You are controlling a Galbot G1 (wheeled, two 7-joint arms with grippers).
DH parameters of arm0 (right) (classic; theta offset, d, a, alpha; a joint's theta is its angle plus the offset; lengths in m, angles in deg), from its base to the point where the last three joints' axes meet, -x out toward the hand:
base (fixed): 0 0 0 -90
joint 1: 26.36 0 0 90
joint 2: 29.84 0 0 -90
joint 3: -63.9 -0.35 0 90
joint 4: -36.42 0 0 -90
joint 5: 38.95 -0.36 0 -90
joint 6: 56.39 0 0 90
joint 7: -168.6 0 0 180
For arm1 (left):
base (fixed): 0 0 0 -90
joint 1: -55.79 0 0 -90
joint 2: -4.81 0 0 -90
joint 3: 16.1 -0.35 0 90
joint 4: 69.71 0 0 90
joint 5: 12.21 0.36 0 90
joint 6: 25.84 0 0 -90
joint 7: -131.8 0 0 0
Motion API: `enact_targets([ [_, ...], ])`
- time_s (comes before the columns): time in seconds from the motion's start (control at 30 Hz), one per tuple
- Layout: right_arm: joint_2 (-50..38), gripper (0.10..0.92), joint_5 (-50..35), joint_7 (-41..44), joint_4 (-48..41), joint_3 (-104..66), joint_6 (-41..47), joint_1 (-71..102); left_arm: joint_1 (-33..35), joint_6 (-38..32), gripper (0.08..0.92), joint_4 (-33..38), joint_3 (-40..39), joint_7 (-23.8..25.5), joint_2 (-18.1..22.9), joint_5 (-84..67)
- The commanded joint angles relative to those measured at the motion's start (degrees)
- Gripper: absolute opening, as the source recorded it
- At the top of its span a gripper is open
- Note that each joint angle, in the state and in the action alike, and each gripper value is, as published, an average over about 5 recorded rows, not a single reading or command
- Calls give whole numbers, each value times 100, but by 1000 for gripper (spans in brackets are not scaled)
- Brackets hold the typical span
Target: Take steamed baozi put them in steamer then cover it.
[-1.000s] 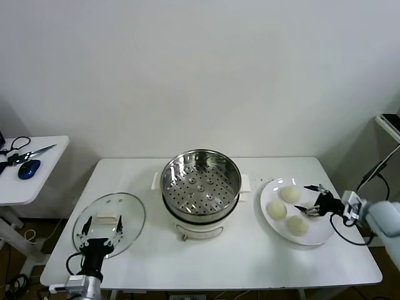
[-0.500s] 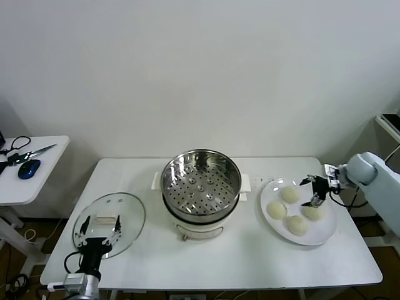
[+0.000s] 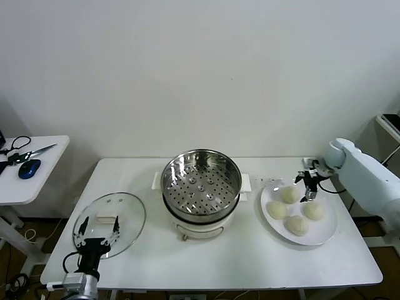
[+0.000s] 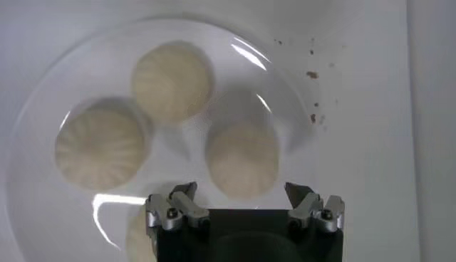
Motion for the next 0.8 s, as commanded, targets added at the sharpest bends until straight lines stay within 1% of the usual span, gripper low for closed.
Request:
enact_targets([
  [0.03,542,823,357,18,-578,106,-113,-116,5,6,823,-21,25,-1,-2,-10],
  [0.33,770,823,826,-72,-767,-178,-223,5,29,-14,823,12,66,-6,29,-18],
  [0.63,746,822,883,-8,-798,-234,-264,33,32,-18,823,21,77,-8,25,-24],
  [0.8,752,796,869,27,-774,-289,-280,42,35,-18,823,31,72,-10,29,-21],
])
